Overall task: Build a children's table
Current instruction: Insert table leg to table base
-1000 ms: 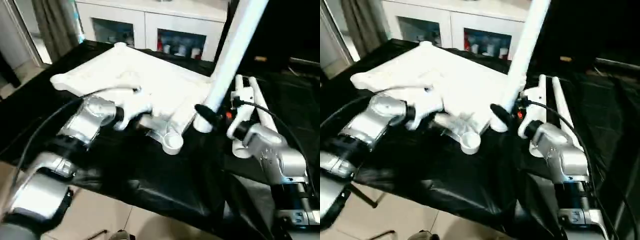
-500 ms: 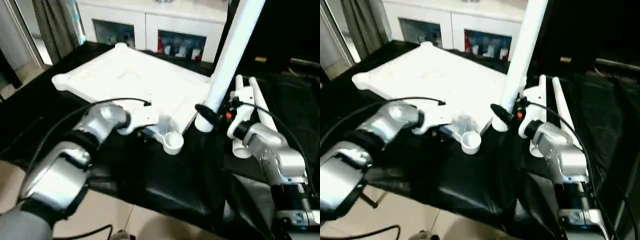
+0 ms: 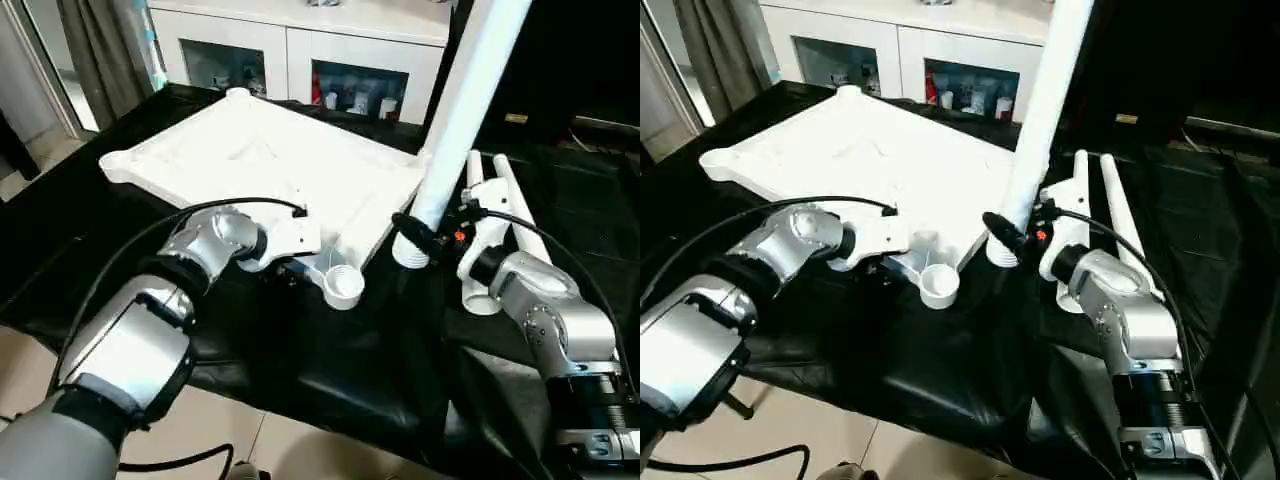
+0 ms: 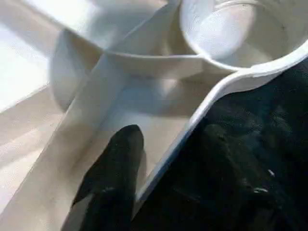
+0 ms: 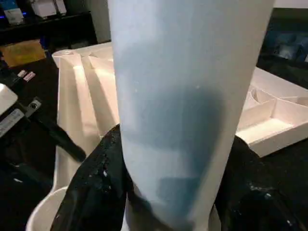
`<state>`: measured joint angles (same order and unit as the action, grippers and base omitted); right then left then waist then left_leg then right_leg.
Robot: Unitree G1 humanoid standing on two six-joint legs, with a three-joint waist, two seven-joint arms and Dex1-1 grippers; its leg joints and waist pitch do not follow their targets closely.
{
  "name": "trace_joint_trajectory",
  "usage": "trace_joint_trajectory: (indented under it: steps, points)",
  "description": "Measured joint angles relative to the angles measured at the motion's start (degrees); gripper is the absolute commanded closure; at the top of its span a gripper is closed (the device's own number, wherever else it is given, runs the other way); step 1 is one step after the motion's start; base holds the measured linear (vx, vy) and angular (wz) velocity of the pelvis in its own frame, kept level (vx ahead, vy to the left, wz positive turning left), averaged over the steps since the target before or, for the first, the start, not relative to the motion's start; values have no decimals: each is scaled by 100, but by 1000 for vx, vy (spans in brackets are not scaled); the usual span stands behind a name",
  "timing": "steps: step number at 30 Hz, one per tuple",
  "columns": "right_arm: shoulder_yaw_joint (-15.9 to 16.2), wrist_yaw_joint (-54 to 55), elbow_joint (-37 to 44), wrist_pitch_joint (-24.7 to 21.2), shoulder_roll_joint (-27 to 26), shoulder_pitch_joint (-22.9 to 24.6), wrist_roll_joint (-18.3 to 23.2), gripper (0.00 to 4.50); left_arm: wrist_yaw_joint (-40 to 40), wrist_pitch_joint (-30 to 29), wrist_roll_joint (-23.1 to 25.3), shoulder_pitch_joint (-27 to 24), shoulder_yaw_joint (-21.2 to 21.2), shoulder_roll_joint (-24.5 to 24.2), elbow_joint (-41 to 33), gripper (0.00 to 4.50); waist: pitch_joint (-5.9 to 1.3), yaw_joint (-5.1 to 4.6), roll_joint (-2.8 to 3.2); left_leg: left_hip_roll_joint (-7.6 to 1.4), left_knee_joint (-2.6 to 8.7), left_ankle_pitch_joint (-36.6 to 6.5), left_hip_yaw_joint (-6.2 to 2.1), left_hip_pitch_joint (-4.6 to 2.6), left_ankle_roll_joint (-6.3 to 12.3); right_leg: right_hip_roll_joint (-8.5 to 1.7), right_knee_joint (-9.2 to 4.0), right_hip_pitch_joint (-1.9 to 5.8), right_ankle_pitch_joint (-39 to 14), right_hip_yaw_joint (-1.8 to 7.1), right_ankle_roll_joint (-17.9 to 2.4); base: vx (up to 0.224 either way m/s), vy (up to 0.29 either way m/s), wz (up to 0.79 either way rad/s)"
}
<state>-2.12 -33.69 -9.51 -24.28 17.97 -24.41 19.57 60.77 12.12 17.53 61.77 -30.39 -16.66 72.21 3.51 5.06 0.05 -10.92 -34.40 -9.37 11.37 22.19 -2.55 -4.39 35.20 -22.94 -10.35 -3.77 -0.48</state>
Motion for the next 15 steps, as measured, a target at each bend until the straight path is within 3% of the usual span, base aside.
trace_joint_trajectory:
  steps: [8, 15]
  points:
    - [104, -52, -209, 85, 25, -38, -212, 257, 652, 73, 572, 176, -548, -112, -61, 306, -2, 1, 4, 0, 0, 0, 0, -16, 0, 0, 2, 10, 0, 2, 0, 0, 0, 0]
    - [210, -49, -216, 135, 28, -38, -251, 257, 714, 13, 804, 172, -597, -90, -104, 359, -22, -12, 35, 1, 2, 0, 1, -23, 0, 0, 2, 12, 0, 4, 0, 0, 0, 0]
